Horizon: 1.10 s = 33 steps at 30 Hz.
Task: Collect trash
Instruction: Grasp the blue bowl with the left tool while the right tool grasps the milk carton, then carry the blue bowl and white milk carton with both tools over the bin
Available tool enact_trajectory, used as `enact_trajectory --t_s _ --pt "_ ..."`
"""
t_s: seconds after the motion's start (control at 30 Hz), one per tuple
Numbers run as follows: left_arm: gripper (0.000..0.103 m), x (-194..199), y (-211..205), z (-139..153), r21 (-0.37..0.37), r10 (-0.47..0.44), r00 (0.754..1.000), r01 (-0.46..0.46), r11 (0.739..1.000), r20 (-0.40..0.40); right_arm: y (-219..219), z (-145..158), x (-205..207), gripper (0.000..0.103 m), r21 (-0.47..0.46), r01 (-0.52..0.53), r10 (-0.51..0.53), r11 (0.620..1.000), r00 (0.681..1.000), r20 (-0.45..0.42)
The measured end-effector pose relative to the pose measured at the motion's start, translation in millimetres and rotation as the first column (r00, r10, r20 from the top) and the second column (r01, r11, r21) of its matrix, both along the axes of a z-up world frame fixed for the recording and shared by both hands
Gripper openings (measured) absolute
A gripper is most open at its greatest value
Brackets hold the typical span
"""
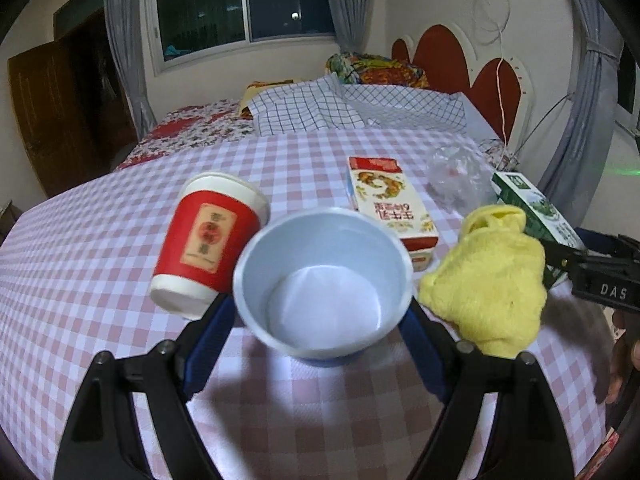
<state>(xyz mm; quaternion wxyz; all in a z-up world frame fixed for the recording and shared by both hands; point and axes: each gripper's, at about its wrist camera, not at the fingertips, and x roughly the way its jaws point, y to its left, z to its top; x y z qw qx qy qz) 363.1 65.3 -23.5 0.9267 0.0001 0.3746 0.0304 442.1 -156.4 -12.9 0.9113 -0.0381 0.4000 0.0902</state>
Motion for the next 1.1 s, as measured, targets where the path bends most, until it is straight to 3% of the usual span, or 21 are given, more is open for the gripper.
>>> enact_trajectory --t_s 0.07,0.17,0.2,0.23,0.67,1.1 --pt "0.084 5 -2 0 0.005 0.001 1.000 -0.001 1.000 -0.003 -1 -1 1 0.085 -0.004 -0.001 0.001 1.000 1.000 0.001" --pt "0.083 10 -2 -2 0.008 0.007 1.000 -0.007 1.000 -0.011 -5 -5 3 0.060 0.006 -0.009 0.009 1.000 1.000 -0.022" --pt "0.083 10 -3 -2 0.009 0.005 1.000 -0.005 1.000 -0.010 -7 -5 3 0.058 0.013 -0.012 0.013 1.000 1.000 -0.021" --pt "0.076 10 -3 -1 0.009 0.003 1.000 -0.002 1.000 -0.006 -7 -5 1 0.058 0.015 -0.017 0.018 1.000 1.000 -0.021" --pt "0.075 -22 -14 25 0.021 -0.052 0.995 0.050 0.999 0.084 -19 22 -45 0.056 0.014 -0.029 0.028 0.999 0.997 0.074" --pt "0.075 -83 -78 42 0.020 -0.188 0.972 0.187 0.982 0.139 -74 48 -150 0.056 0.022 0.010 -0.013 1.000 0.988 0.154"
